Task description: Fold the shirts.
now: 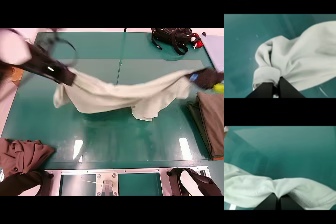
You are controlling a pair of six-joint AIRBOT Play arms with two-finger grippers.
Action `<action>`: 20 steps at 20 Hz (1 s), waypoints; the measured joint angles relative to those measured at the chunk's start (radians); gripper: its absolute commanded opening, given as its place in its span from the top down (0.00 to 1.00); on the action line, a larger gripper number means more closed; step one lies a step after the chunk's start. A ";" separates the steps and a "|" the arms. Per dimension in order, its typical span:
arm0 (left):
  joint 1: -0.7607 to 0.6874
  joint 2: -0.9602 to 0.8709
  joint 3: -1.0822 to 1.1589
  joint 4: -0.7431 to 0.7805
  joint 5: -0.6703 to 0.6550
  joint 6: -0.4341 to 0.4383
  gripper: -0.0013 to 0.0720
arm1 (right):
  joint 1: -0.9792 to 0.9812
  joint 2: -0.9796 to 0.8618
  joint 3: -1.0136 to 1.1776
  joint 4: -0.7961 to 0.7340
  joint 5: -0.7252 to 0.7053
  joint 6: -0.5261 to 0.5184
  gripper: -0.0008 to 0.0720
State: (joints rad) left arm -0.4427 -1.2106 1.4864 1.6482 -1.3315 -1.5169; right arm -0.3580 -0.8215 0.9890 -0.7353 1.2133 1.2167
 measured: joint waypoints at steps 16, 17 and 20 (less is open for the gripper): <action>0.391 -0.458 0.036 -0.701 -0.063 0.132 0.09 | -0.006 -0.468 -0.092 0.026 -0.265 -0.050 0.56; 0.404 -0.457 0.032 -0.712 -0.114 0.134 0.09 | -0.008 -0.471 -0.084 0.025 -0.260 -0.050 0.56; 0.419 -0.442 -0.049 -0.726 -0.205 0.135 0.09 | -0.011 -0.476 -0.074 0.017 -0.252 -0.049 0.56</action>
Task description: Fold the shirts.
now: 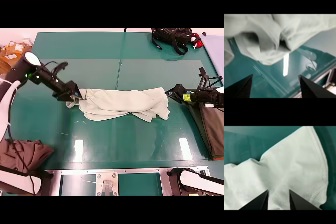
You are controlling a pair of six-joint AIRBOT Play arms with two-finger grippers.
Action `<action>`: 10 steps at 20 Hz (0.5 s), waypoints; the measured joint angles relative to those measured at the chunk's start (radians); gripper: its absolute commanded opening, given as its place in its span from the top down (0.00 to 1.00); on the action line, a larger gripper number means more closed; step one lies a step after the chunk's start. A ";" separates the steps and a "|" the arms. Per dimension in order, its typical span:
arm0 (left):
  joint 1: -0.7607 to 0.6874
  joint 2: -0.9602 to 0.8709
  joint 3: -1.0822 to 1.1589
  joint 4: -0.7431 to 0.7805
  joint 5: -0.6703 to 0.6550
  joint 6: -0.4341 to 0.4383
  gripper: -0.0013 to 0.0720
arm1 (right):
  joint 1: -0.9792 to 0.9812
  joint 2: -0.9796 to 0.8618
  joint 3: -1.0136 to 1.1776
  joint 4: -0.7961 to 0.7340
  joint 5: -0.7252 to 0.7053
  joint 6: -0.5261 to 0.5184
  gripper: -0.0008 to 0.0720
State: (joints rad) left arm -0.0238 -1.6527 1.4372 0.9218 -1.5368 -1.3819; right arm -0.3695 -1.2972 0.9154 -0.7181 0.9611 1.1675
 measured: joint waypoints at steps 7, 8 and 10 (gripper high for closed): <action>-0.073 0.016 -0.245 -0.015 0.222 0.004 0.11 | 0.000 -0.002 0.006 -0.004 0.007 0.001 0.35; -0.084 0.016 -0.265 -0.014 0.253 0.004 0.33 | 0.000 -0.002 0.006 -0.004 0.009 0.001 0.35; -0.100 0.016 -0.294 -0.015 0.289 0.009 0.70 | -0.004 -0.002 0.006 -0.006 0.026 0.002 0.35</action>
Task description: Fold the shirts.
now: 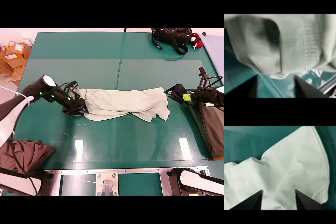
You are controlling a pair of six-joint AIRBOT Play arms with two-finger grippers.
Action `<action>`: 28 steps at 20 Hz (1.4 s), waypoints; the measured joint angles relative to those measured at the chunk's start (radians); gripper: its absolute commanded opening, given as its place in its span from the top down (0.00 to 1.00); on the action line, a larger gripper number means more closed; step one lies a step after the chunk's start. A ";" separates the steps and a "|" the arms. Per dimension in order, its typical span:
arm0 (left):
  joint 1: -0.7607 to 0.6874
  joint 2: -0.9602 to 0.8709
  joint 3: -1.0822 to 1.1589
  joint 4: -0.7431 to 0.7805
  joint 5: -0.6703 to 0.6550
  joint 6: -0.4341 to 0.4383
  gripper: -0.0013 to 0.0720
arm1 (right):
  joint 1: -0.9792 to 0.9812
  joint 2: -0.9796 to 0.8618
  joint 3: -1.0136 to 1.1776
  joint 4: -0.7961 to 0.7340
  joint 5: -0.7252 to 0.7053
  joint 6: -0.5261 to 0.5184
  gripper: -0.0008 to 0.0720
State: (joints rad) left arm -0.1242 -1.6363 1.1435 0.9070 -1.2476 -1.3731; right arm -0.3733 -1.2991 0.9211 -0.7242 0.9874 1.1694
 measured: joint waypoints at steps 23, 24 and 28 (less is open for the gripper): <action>0.067 0.069 -0.033 0.009 -0.024 0.092 0.95 | 0.101 0.074 -0.402 0.067 -0.119 0.081 0.60; 0.067 0.069 -0.033 0.008 -0.025 0.092 0.95 | 0.107 0.050 -0.389 0.091 -0.138 0.067 0.64; 0.068 0.071 -0.033 0.007 -0.026 0.092 0.95 | 0.118 -0.013 -0.338 0.131 -0.153 0.027 0.96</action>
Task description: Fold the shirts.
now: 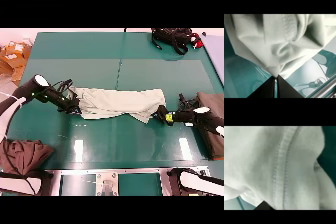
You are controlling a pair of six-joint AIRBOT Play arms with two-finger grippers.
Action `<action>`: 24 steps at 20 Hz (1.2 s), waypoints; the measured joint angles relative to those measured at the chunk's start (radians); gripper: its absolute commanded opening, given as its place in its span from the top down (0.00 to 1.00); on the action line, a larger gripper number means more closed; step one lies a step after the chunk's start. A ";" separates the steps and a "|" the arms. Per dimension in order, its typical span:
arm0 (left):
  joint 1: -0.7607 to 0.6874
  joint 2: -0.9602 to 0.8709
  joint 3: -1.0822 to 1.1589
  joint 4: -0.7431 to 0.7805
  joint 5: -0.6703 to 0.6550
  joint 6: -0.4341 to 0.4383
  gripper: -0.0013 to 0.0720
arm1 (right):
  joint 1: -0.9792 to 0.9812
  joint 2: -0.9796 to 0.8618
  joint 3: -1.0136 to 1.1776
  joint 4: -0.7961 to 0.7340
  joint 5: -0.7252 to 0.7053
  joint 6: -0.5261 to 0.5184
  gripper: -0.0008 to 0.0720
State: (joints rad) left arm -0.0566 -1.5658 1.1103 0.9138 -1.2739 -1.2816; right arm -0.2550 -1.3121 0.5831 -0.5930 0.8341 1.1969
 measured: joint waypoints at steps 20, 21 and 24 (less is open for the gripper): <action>0.000 0.593 0.866 0.048 0.010 0.060 0.95 | -0.187 0.509 1.044 0.034 0.085 0.017 0.97; 0.000 0.602 0.903 0.048 0.013 0.064 0.95 | -0.201 0.526 1.068 0.034 0.048 0.017 0.97; 0.000 0.616 0.972 0.043 0.025 0.072 0.95 | -0.228 0.556 1.127 0.034 -0.036 0.018 0.97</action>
State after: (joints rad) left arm -0.0566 -0.9497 2.0827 0.9573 -1.2488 -1.2091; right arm -0.4831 -0.7559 1.7100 -0.5591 0.7982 1.2144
